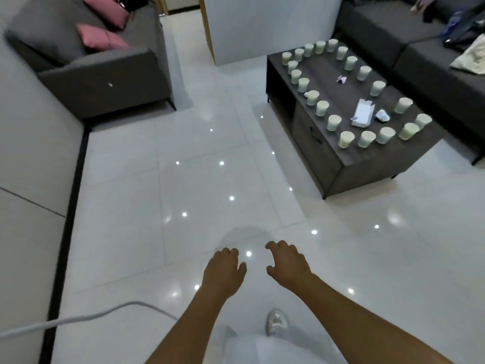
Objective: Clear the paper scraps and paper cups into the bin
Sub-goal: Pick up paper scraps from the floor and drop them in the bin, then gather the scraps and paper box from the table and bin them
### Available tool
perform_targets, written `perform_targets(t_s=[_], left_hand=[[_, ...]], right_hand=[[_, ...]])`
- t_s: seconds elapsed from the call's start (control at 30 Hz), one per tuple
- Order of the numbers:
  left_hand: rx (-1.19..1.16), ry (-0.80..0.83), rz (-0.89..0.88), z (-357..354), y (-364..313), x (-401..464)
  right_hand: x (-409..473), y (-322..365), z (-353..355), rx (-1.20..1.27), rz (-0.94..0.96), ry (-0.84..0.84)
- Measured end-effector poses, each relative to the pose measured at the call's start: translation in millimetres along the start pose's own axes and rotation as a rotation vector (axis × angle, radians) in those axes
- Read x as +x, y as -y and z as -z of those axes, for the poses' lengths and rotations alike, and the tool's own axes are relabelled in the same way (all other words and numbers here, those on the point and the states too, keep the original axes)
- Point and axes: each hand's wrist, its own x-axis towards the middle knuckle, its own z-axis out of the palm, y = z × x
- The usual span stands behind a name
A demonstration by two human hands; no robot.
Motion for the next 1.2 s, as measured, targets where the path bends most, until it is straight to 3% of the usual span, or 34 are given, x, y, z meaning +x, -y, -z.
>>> perform_targets(t_s=[0.33,0.67,0.93,1.2], left_hand=[[0.096,0.088,-0.206,55.6,-90.1,169.2],[0.212,0.134,-0.444,138.2,-145.7,369.1],[0.272,0.180,-0.488,192.3,-186.2,485.8],[0.283,0.176,-0.527,213.8,-283.6,622.8]], right_hand=[[94.4,-76.5,94.8,0.125,-0.219,-0.073],[236.0,-101.9,203.4,0.249,-0.422,-0.162],[318.7,-128.6,268.6,0.336,-0.506,-0.174],[417.8,-223.9,355.3,0.413,-0.562,-0.234]])
